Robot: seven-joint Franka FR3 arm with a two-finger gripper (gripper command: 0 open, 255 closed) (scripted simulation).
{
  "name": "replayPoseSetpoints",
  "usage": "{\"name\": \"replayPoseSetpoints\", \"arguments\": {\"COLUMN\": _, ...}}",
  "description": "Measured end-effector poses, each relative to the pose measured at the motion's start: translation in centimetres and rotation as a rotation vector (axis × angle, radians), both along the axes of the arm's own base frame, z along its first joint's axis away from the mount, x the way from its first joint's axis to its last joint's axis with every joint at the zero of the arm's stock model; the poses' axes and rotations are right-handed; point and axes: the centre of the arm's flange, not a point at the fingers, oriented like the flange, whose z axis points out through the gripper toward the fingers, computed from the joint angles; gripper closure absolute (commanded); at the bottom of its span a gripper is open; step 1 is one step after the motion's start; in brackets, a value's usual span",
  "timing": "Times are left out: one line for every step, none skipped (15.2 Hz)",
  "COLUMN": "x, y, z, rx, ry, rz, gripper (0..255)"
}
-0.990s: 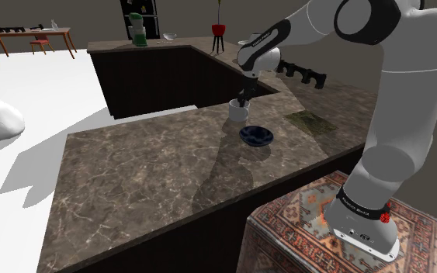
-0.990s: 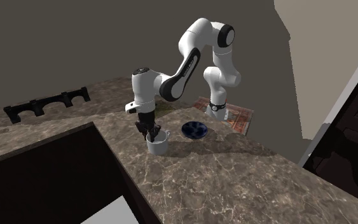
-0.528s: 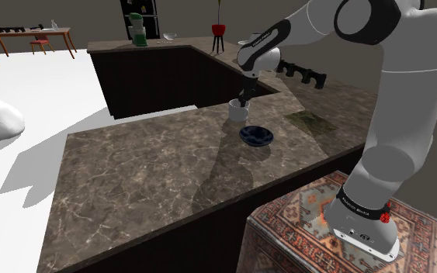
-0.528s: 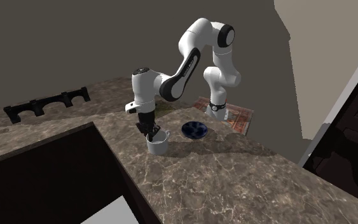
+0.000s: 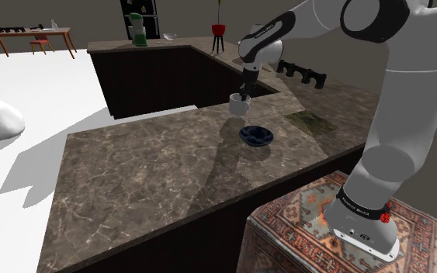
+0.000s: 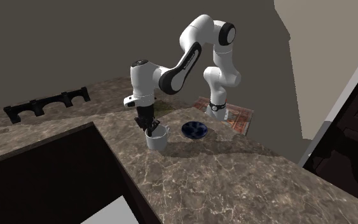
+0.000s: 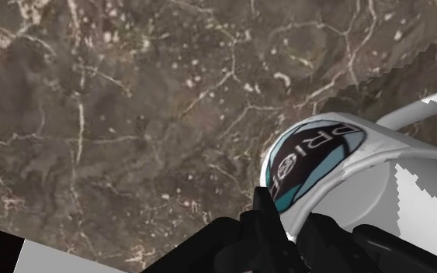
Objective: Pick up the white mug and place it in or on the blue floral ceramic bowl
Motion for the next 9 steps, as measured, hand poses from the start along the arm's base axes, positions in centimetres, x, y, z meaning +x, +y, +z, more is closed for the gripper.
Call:
{"name": "replayPoseSetpoints", "arguments": {"x": 0.0, "y": 0.1, "z": 0.5, "rx": 0.0, "ry": 0.0, "rz": 0.0, "gripper": 255}}
{"name": "replayPoseSetpoints", "arguments": {"x": -0.1, "y": 0.1, "z": 1.1, "rx": 0.0, "ry": 0.0, "rz": 0.0, "gripper": 255}}
{"name": "replayPoseSetpoints", "arguments": {"x": -0.1, "y": 0.1, "z": 1.6, "rx": 0.0, "ry": 0.0, "rz": 0.0, "gripper": 255}}
{"name": "replayPoseSetpoints", "arguments": {"x": 0.0, "y": 0.1, "z": 2.1, "rx": 0.0, "ry": 0.0, "rz": 0.0, "gripper": 255}}
{"name": "replayPoseSetpoints", "arguments": {"x": 0.0, "y": 0.1, "z": 2.6, "rx": 0.0, "ry": 0.0, "rz": 0.0, "gripper": 255}}
{"name": "replayPoseSetpoints", "arguments": {"x": 0.0, "y": 0.2, "z": 3.2, "rx": 0.0, "ry": 0.0, "rz": 0.0, "gripper": 255}}
{"name": "replayPoseSetpoints", "arguments": {"x": 0.0, "y": 0.1, "z": 3.7, "rx": 0.0, "ry": 0.0, "rz": 0.0, "gripper": 255}}
{"name": "replayPoseSetpoints", "arguments": {"x": 0.0, "y": 0.2, "z": 4.2, "rx": 0.0, "ry": 0.0, "rz": 0.0, "gripper": 255}}
{"name": "replayPoseSetpoints", "arguments": {"x": 0.0, "y": 0.2, "z": 4.7, "rx": 0.0, "ry": 0.0, "rz": 0.0, "gripper": 255}}
